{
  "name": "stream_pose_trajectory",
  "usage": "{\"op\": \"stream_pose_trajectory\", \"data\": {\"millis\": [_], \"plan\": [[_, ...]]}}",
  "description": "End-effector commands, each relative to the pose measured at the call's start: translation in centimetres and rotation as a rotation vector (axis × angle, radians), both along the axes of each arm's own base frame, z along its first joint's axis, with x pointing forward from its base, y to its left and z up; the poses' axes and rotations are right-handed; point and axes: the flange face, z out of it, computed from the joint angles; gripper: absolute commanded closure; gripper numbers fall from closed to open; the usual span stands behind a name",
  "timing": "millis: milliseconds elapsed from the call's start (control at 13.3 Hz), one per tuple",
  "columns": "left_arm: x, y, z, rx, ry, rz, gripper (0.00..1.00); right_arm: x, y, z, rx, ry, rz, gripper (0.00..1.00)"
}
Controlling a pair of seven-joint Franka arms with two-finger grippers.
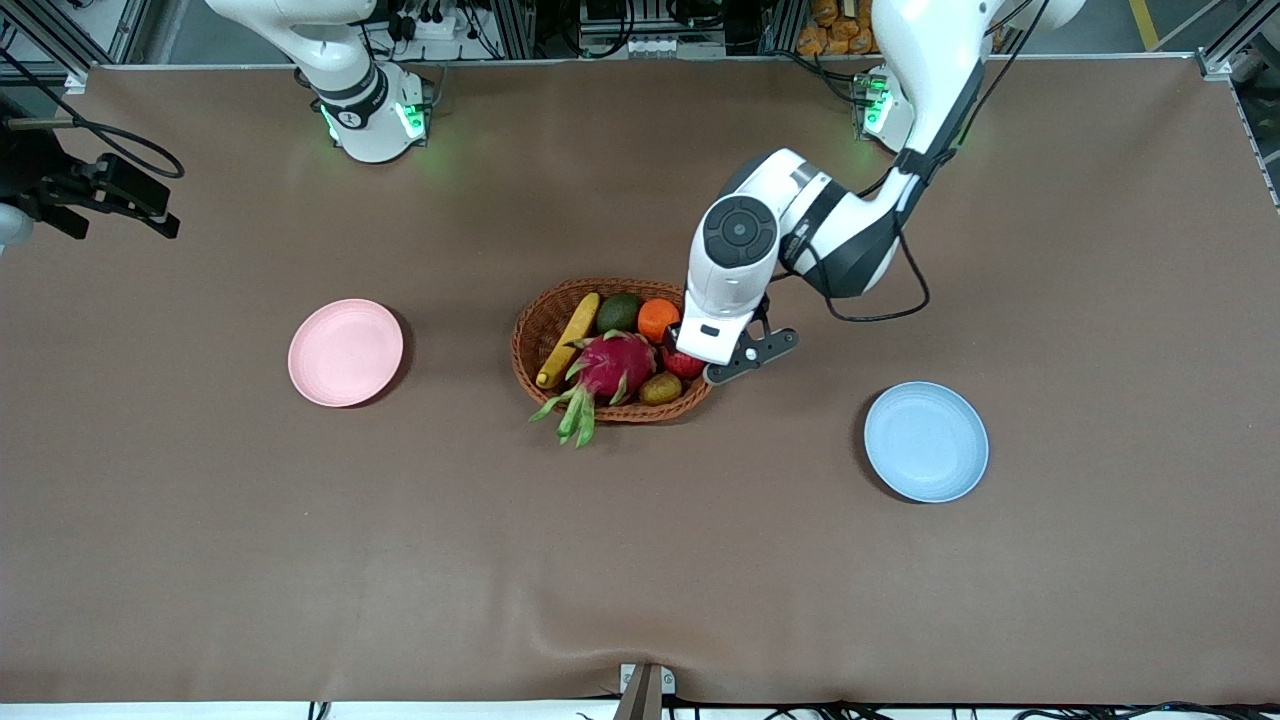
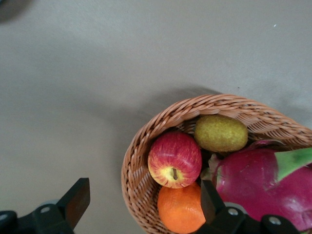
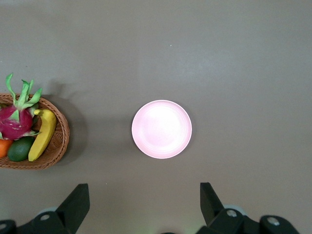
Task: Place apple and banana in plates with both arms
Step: 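Lower the left gripper and grasp the red apple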
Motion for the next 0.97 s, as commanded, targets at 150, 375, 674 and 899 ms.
{"op": "stream_pose_trajectory", "data": {"millis": [150, 375, 674, 899], "plan": [[-0.4, -0.2, -1.7, -0.021, -0.025, 0.018, 0.0, 0.1, 0.0, 0.3, 0.018, 0.003, -0.013, 0.0], [-0.1, -0.8, -3.1, -0.047, -0.048, 0.067, 0.0, 0.1, 0.0, 0.3, 0.018, 0.003, -0.013, 0.0], [-0.8, -1.9, -5.3, -0.049, -0.044, 0.066, 0.0, 0.1, 0.0, 0.3, 0.018, 0.003, -0.013, 0.0], [-1.0, -2.1, -6.4, -0.047, -0.039, 0.065, 0.0, 0.1, 0.0, 0.3, 0.018, 0.003, -0.013, 0.0]]}}
